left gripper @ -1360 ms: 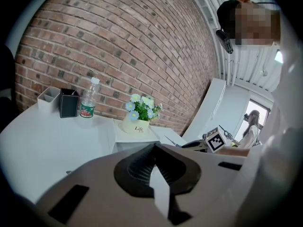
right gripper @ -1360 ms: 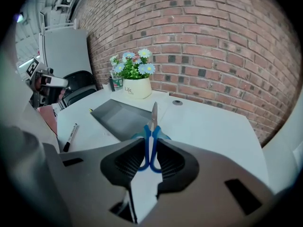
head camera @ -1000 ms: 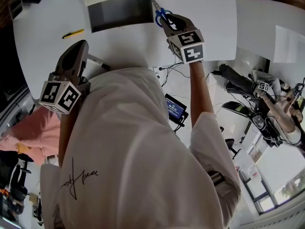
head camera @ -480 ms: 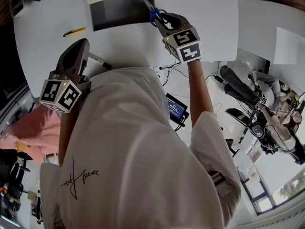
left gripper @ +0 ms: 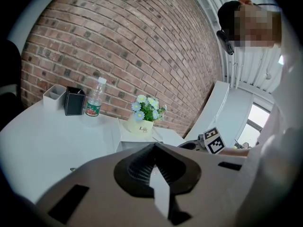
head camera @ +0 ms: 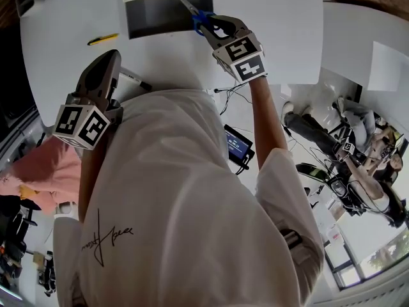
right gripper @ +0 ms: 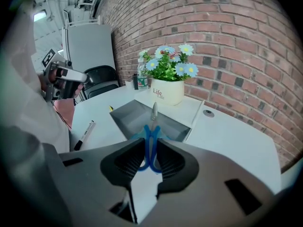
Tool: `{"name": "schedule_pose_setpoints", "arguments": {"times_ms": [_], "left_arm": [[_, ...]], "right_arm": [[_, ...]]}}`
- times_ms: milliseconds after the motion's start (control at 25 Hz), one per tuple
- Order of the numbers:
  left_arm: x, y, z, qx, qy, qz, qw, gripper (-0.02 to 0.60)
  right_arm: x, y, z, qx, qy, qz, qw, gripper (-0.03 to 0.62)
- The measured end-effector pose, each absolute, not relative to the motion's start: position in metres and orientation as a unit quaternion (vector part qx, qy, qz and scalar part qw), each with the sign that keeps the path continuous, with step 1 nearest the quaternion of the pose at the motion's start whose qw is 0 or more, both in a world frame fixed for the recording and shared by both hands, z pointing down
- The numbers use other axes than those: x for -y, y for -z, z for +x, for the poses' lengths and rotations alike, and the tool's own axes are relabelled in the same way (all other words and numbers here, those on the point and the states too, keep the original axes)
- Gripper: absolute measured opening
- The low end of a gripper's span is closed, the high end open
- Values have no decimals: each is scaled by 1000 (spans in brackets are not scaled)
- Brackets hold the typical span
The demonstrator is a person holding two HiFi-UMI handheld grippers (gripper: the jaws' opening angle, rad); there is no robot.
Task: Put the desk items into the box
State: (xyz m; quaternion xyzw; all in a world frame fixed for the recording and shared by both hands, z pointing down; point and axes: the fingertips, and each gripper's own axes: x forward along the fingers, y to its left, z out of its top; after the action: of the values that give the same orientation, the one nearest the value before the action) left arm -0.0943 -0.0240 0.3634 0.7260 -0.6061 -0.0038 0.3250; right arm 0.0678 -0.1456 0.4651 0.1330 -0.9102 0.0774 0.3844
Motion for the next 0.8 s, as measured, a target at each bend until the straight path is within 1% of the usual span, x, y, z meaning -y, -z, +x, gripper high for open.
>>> {"name": "schedule_pose_setpoints", "arguments": {"times_ms": [800], "left_arm": [[20, -370, -106, 616, 12, 713, 336, 6]], "right_arm": [[135, -477, 32, 905, -40, 59, 419, 101]]}}
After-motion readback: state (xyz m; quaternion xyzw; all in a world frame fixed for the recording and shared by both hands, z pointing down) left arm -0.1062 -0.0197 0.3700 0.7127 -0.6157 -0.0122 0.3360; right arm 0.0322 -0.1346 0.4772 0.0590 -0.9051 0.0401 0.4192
